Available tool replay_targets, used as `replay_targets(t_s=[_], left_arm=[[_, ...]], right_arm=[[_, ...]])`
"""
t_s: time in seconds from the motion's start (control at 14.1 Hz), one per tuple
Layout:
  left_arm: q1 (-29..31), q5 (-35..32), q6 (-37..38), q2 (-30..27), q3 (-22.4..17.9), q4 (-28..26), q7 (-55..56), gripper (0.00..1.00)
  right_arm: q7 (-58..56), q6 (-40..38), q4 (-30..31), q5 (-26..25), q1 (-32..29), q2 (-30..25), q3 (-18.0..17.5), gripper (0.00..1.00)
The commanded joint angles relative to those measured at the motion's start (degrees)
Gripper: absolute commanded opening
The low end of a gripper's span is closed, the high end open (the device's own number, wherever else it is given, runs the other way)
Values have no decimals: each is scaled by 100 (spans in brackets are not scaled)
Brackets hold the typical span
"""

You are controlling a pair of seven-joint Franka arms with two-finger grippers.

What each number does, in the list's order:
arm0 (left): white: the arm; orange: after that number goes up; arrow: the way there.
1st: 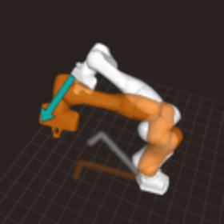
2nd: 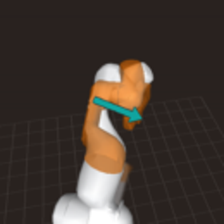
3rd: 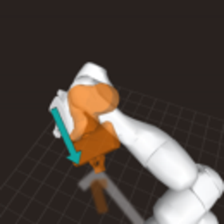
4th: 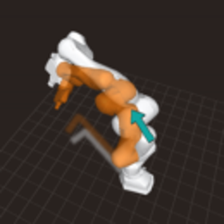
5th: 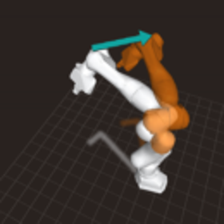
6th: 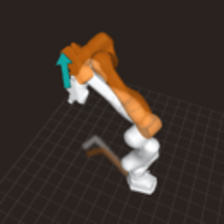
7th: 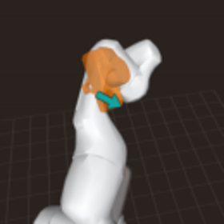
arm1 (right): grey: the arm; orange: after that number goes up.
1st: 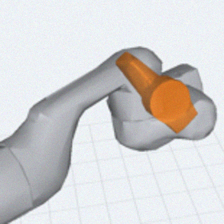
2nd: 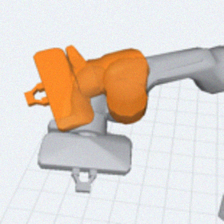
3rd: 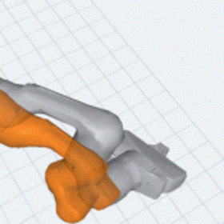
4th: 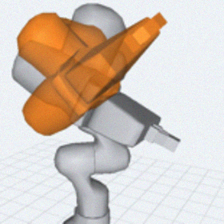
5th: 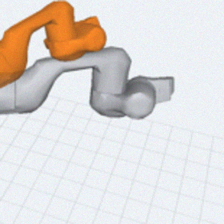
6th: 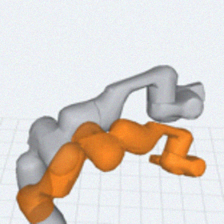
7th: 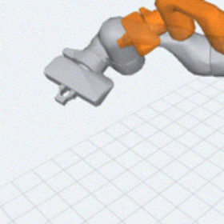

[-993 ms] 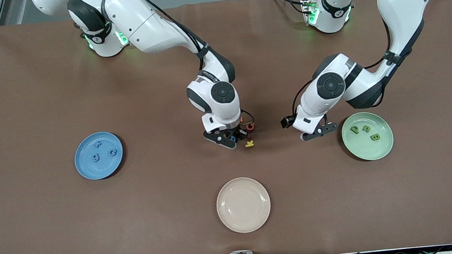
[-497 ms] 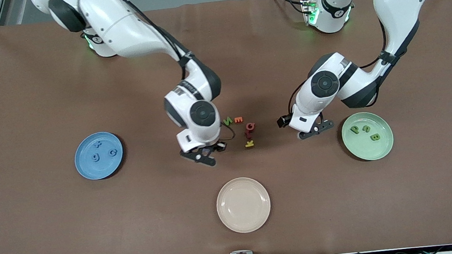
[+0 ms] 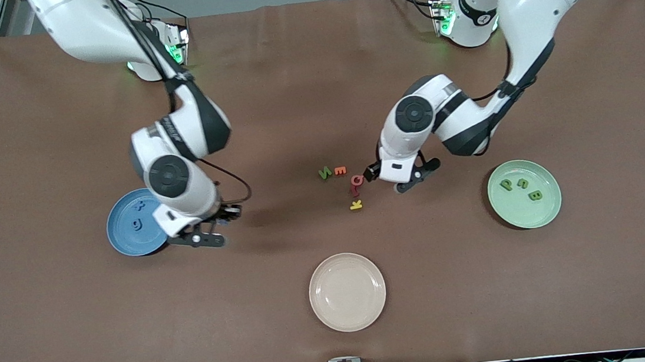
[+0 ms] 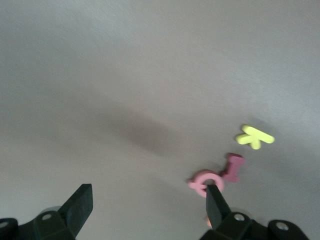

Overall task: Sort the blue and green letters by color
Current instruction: 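Carry blue E to the blue plate while the left gripper reaches green N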

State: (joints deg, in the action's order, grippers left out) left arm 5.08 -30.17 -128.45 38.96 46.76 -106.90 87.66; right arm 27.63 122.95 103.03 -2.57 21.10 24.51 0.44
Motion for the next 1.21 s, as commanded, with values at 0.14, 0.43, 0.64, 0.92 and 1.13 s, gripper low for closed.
replay_targets(t_s=[0.14,0.43,0.64,0.92,1.13], left_arm=[[-1482,20,39,577,-940,1160,1005,100],[-2150,37,39,1104,-1230,1943,1261,100],[-2424,73,39,1385,-1266,2313,1437,100],[-2600,230,-75,1536,-1266,2384,1490,100],[-2670,310,-75,1545,-1266,2349,1490,99]], right_arm=[[-1942,1010,2184,89,-1124,-1342,-141,0],[-3208,1196,2889,361,-1854,-1721,-149,0],[-3983,1213,3092,1038,-2013,-1722,-123,0],[-4011,1213,3110,1057,-2022,-1704,-105,3],[-4020,1205,3075,1031,-2057,-1687,-97,99]])
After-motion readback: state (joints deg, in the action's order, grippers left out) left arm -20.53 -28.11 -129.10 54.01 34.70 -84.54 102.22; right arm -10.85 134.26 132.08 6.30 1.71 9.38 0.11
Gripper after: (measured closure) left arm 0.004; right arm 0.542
